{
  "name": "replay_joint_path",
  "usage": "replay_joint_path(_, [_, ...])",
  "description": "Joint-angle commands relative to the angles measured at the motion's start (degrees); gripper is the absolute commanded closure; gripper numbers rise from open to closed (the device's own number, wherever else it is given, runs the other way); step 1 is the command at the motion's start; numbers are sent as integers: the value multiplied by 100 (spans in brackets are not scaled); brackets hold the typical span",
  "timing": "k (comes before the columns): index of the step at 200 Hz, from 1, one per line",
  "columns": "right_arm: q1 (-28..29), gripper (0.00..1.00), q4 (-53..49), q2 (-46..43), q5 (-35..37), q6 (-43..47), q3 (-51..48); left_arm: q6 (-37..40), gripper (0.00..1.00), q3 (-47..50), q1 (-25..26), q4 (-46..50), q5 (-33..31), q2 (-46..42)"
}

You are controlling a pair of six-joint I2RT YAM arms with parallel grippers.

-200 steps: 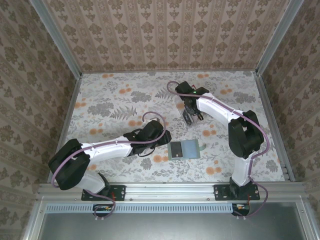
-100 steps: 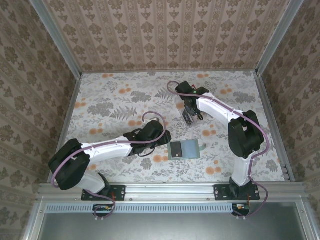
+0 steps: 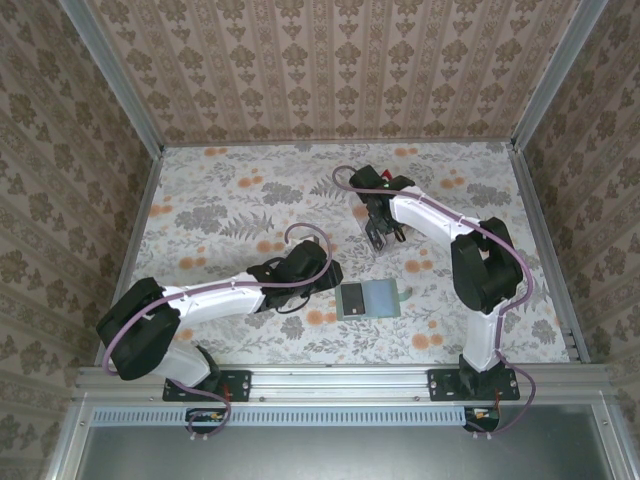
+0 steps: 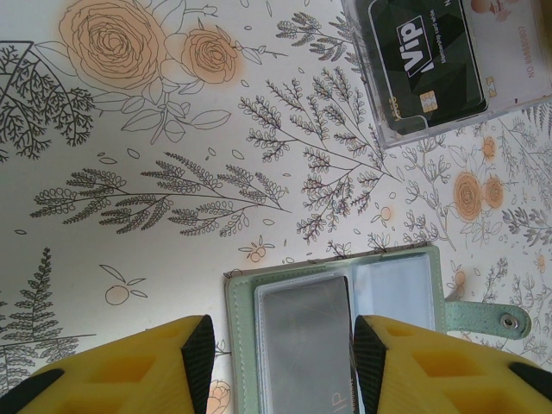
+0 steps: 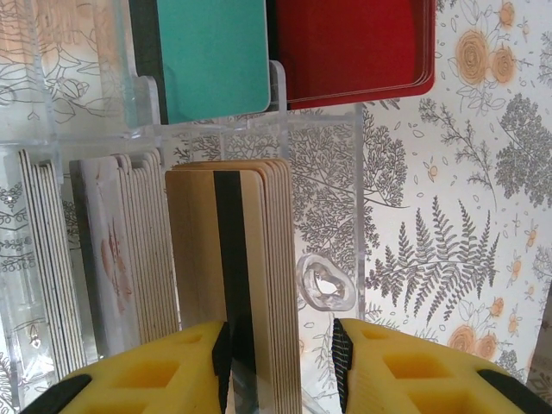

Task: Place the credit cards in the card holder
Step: Pick up the credit card from the storage box.

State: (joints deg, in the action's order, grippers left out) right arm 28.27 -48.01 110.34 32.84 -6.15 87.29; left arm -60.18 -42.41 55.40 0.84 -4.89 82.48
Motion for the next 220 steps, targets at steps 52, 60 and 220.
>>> replay_joint_path(52, [-23,63,24,-290,403,-26,-78,-46,50,23,-43,18,17,-106])
replay_joint_path(60, [-19,63,19,-291,407,-31,-75,-46,50,23,-38,19,25,-104])
replay_joint_path(220, [-41,79,73,-448,451,-57,-150,-63,50,42,-25,57,8,-136])
